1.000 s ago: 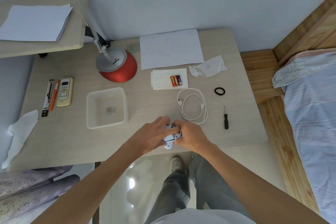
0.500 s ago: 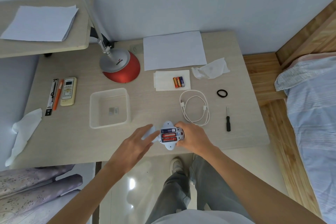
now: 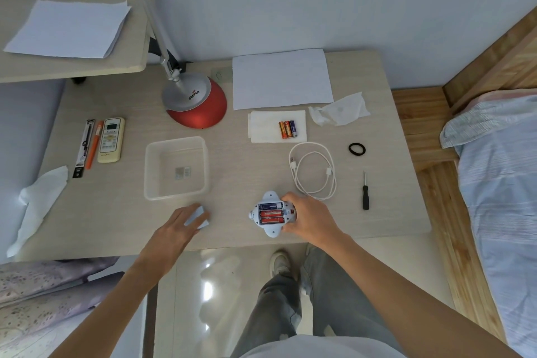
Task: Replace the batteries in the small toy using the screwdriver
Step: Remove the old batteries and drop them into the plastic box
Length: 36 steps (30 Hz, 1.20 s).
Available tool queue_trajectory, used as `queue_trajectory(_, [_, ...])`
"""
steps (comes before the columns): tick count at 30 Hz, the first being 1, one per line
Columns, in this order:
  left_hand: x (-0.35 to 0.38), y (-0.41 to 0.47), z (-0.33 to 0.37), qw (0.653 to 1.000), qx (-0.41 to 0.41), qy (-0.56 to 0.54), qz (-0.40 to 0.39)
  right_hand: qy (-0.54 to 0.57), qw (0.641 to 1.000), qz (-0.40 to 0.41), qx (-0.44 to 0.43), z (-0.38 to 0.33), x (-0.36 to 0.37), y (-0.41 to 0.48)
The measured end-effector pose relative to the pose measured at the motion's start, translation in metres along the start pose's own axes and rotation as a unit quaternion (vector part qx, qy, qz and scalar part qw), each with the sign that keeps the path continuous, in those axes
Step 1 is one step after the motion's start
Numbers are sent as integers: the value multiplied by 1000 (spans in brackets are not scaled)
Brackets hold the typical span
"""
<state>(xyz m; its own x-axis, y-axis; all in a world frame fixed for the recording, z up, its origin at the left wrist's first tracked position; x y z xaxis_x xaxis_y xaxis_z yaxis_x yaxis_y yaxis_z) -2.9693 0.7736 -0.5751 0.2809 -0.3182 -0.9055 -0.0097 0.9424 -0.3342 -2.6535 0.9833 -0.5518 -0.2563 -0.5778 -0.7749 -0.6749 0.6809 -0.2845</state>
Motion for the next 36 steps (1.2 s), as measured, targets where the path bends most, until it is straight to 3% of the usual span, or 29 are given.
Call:
queue_trajectory(7, [-11,4,7,998,25,-18,63,0,1000,-7,6,0,1,0])
queue_trajectory(15, [-54,36,95,985,95,-16,140,-7,1000,-6,12,0,1,0])
queue_trajectory(22, [-63,76,144,986,151,27,66,-5,1000,1,6,-1,1,1])
queue_trajectory(29, [-58,98,141,987,152,47,-15,-15,1000,3,-2,-2,1,2])
queue_trajectory(36, [-63,114,139,982,163,84,-38,-10,1000,-2,-6,0,3,2])
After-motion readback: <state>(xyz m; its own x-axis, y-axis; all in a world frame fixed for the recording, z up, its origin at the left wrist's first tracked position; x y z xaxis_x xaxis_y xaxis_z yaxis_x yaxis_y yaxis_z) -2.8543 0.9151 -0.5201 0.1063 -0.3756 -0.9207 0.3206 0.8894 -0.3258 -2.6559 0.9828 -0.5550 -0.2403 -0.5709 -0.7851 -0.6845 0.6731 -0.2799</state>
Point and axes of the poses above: each hand's wrist, its own y-axis towards the middle knuckle, its own x-axis out of the palm, z = x × y, the point moved 2 cm from there along y, towards the middle knuckle, and after that the axes turned 1 degree about y, right-handed, at the moved point
